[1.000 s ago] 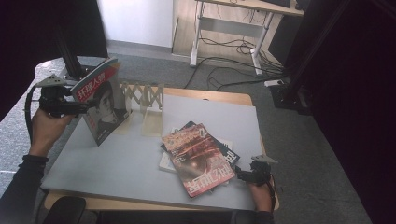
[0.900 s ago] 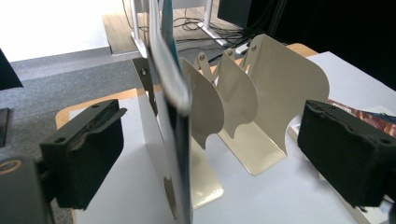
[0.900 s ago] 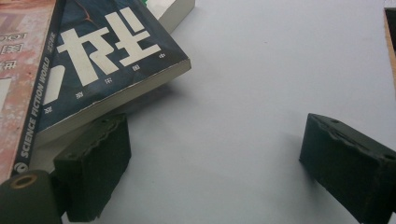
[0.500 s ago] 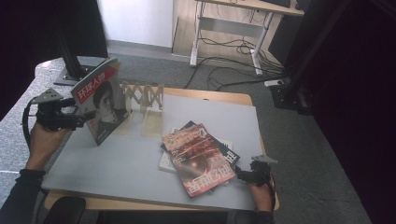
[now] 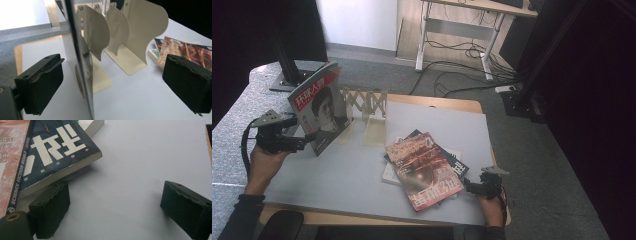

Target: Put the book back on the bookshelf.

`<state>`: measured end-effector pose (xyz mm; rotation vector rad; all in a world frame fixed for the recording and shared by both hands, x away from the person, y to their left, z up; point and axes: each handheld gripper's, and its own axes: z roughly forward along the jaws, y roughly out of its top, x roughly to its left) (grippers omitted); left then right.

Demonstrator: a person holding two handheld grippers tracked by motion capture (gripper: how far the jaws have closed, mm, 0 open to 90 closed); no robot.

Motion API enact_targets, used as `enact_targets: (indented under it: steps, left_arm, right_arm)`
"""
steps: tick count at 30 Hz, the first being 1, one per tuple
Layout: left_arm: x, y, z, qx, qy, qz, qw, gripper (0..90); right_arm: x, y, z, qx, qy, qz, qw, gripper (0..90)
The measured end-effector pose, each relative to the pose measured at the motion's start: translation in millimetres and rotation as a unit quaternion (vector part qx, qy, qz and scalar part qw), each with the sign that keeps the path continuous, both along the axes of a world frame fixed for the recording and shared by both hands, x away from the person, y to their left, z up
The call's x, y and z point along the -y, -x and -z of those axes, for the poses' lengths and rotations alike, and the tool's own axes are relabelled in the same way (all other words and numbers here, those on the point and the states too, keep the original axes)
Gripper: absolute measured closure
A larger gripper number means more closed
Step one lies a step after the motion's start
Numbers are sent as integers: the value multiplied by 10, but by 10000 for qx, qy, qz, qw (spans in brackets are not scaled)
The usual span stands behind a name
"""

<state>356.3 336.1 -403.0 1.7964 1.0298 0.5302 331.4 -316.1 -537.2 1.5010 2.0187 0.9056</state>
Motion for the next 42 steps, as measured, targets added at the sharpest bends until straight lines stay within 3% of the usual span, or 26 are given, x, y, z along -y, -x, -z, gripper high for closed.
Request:
enact_targets:
  steps: [13,19,22,27,30,33,36,42]
  left_arm:
    - [120,150,405,-214,117,90,9997,33]
    - [149,228,594,-306,36,38,9995,40]
    - [187,267,674,-341,-136,32,9993,39]
    - [278,301,814,-439,-430,119,9980,26]
    - [321,305,881,-539,-401,263,9974,22]
    - [391,295,996,-730,-641,416,9944,13]
    - [430,293,1028,-782,-790,479,9926,0]
    - [522,273,1117,-972,-988,602,9885,0]
  right_arm:
    - [2,0,0,-1,-8,-3,10000,80]
    - [1,0,0,-3,-6,-2,10000,80]
    - [2,0,0,-2,-8,-3,10000,80]
    - [3,0,-1,-7,-6,-6,10000,80]
    - [2,0,0,-1,-11,-6,10000,79]
    - [2,-1,0,-3,-12,-5,10000,79]
    - [2,0,0,-3,-12,-6,10000,79]
    - [2,0,0,-1,-8,-6,10000,79]
